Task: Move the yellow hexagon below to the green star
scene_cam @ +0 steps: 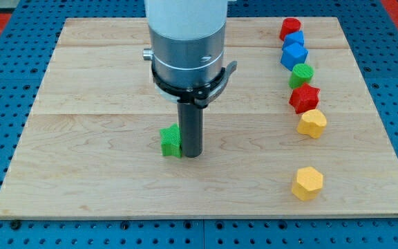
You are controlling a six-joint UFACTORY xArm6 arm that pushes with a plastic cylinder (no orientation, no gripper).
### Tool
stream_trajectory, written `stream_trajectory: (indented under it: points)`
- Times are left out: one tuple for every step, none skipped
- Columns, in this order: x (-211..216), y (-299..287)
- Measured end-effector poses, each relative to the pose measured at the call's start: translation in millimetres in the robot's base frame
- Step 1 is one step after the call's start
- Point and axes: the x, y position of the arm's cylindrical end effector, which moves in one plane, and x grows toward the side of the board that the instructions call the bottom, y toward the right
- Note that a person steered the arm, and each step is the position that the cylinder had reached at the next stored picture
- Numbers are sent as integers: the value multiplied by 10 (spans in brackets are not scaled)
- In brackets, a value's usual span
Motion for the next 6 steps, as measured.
stream_trajectory:
  points:
    - [-289, 464]
    - [-170, 1556]
    - [289, 2265]
    - [667, 2088]
    - [756, 1252]
    - [754, 297]
